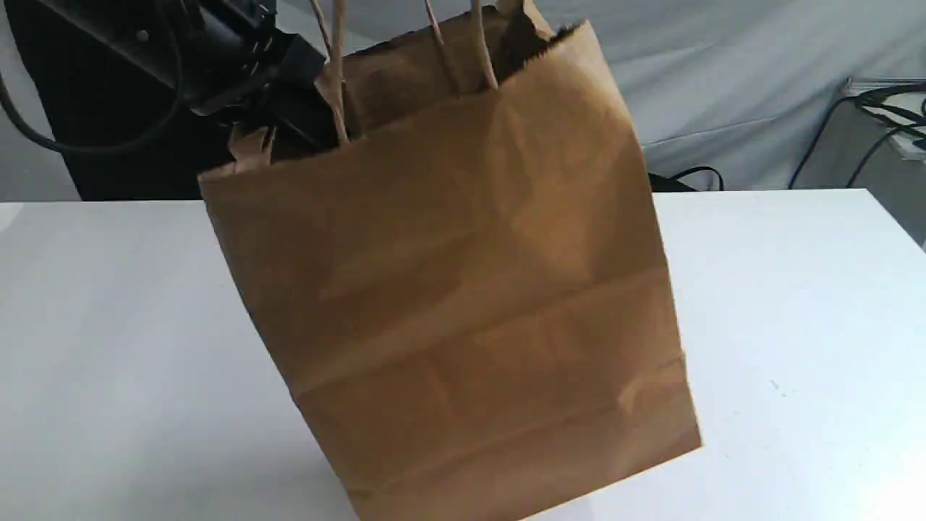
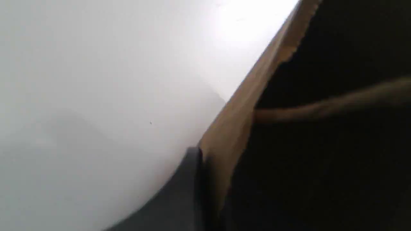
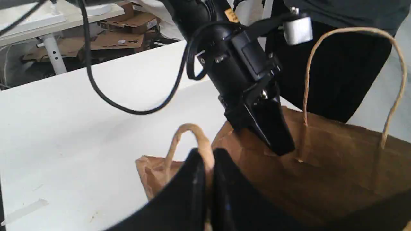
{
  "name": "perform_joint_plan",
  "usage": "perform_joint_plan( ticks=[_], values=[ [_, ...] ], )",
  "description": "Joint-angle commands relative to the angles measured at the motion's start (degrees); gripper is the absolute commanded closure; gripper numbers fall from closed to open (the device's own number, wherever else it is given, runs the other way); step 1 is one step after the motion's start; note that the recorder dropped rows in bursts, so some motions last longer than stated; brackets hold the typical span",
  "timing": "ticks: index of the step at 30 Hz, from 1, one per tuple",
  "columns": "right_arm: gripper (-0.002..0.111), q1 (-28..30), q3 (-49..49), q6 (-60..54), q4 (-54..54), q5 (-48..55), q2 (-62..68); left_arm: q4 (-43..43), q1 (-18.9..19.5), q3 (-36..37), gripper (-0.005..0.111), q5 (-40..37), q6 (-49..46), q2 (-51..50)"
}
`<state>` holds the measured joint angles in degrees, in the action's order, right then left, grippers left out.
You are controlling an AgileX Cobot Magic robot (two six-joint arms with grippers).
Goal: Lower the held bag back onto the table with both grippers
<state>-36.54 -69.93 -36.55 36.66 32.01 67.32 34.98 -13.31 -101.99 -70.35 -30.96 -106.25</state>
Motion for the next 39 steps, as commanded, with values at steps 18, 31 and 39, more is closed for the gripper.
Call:
perform_joint_plan(
  ticks=[18, 31, 39],
  values=[
    [0.108, -0.1, 17.5, -8.5, 16.5, -12.1, -3.8, -0.9, -1.6, -0.3, 0.107, 0.4, 0.7, -4.9],
    [0.108, -0.1, 17.5, -8.3, 14.9, -11.4, 0.2, 1.3, -1.6, -0.3, 0.105, 0.4, -1.2, -5.3],
    [0.108, -0.1, 17.5, -8.3, 14.9, -12.1, 0.4, 1.3, -1.6, -0.3, 0.082, 0.4, -2.1, -5.3]
  ],
)
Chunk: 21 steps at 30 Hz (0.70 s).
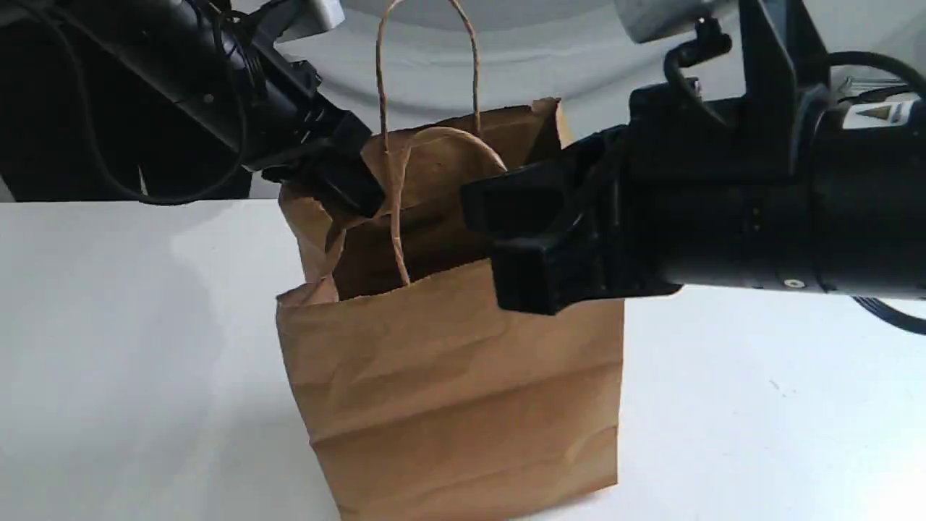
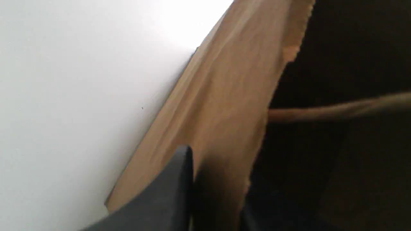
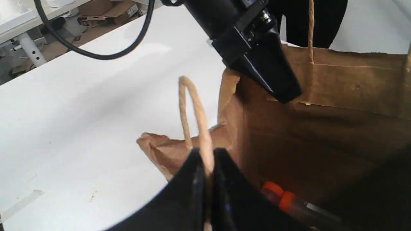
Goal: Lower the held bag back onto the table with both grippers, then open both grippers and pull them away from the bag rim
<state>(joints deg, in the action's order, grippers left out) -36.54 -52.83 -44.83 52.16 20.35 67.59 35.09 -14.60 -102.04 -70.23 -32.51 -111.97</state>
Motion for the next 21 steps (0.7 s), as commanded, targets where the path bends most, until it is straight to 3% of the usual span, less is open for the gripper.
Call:
perform_joint_plan(
  ticks=[1, 8, 21],
  values=[
    [0.108, -0.1, 0.4, -0.1, -0.6, -0.4, 0.2, 1.2, -0.3, -0.3, 0.078, 0.3, -0.5, 0.4],
    [0.108, -0.1, 0.4, -0.1, -0.6, -0.8, 0.2, 1.2, -0.3, -0.3, 0.057, 1.4, 1.1, 0.5],
    [0.108, -0.1, 0.4, -0.1, -0.6, -1.8, 0.2, -2.0, -0.1, -0.3, 0.053, 1.7, 0.7, 3.9]
  ],
)
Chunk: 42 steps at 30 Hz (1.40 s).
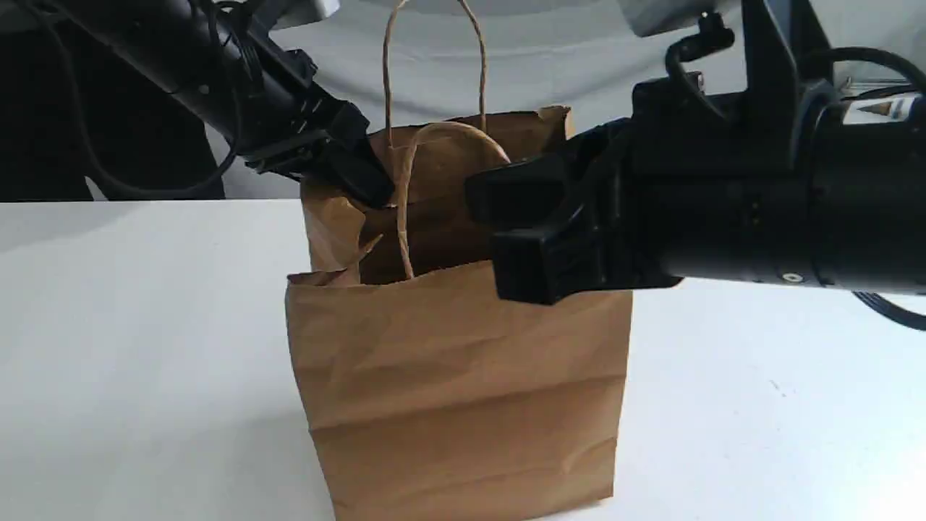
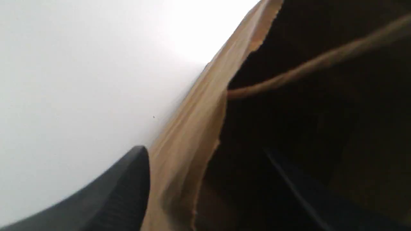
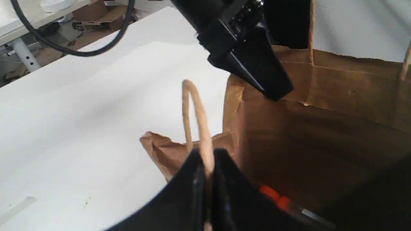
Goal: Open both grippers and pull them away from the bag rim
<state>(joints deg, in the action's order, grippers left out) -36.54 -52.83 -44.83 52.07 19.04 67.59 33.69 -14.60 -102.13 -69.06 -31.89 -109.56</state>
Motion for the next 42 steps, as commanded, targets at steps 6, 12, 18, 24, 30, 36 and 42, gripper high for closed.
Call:
perform_joint_plan(
  ticks=[6, 12, 18, 24, 30, 36, 42],
  values=[
    [0.108, -0.1, 0.4, 0.1, -0.5, -0.6, 0.2, -2.7, -0.1, -0.2, 0.053, 0.2, 0.5, 3.0],
    [0.108, -0.1, 0.4, 0.1, -2.2, -0.8, 0.2, -9.5, -0.1, -0.2, 0.053, -0.3, 1.7, 5.3],
    [0.087, -0.1, 0.4, 0.1, -2.9, -1.1, 0.2, -11.8, -0.1, -0.2, 0.053, 1.2, 1.8, 8.6],
    [0.061, -0.1, 0.4, 0.1, -3.1, -2.0, 0.2, -11.9, -0.1, -0.2, 0.053, 1.4, 2.1, 11.8],
    [0.058, -0.1, 0.4, 0.1, -6.2, -2.1, -0.1, -14.1, -0.1, -0.2, 0.054, 0.8, 3.4, 15.1],
    [0.058, -0.1, 0.4, 2.0, -10.2, -2.4, -3.5, -15.7, -0.1, 0.2, 0.054, -0.9, 4.3, 18.3],
    [0.058, -0.1, 0.4, 15.3, -26.4, -2.1, -9.6, -18.0, -0.1, 5.2, 0.057, -0.9, 5.1, 23.2]
  ],
)
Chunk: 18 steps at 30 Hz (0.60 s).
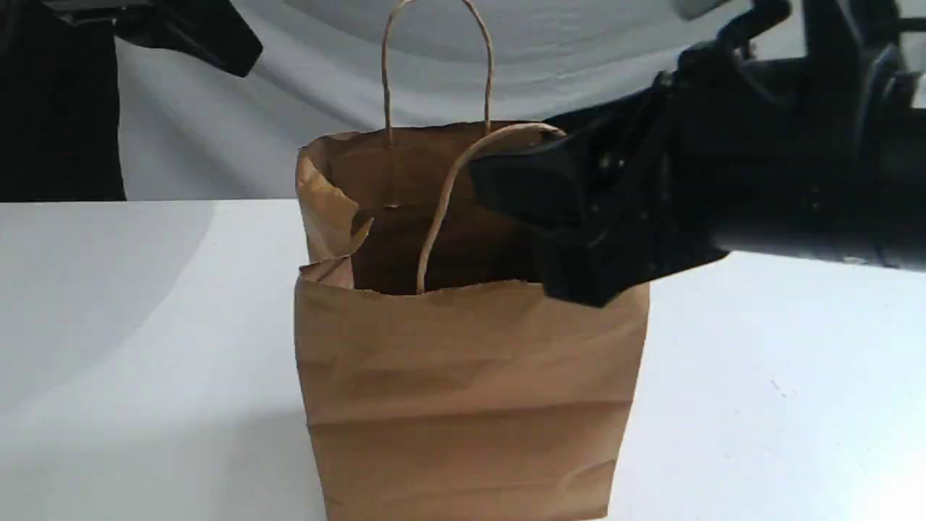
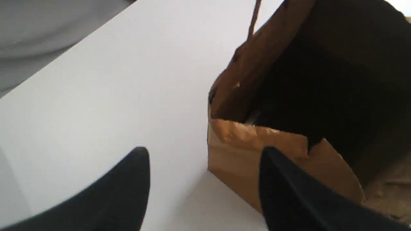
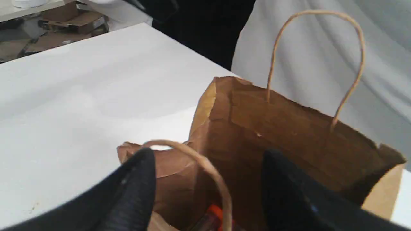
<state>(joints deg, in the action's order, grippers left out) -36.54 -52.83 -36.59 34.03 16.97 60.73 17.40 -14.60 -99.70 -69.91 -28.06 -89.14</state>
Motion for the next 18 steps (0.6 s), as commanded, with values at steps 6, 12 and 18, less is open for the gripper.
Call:
perform_joint_plan(
  ticks=[6, 12, 18],
  values=[
    [0.063, -0.1, 0.4, 24.5, -27.5, 8.1, -9.2, -1.4, -0.1, 12.6, 0.080, 2.9, 2.0, 8.8],
    [0.108, -0.1, 0.4, 28.6, -34.0, 22.4, -13.9, -0.8, -0.1, 26.6, 0.100, 12.9, 2.8, 17.7],
    [0.108, -0.1, 0.4, 29.6, -34.0, 19.5, -18.2, 4.8, -0.1, 43.2, 0.107, 24.6, 2.5, 28.8]
  ],
)
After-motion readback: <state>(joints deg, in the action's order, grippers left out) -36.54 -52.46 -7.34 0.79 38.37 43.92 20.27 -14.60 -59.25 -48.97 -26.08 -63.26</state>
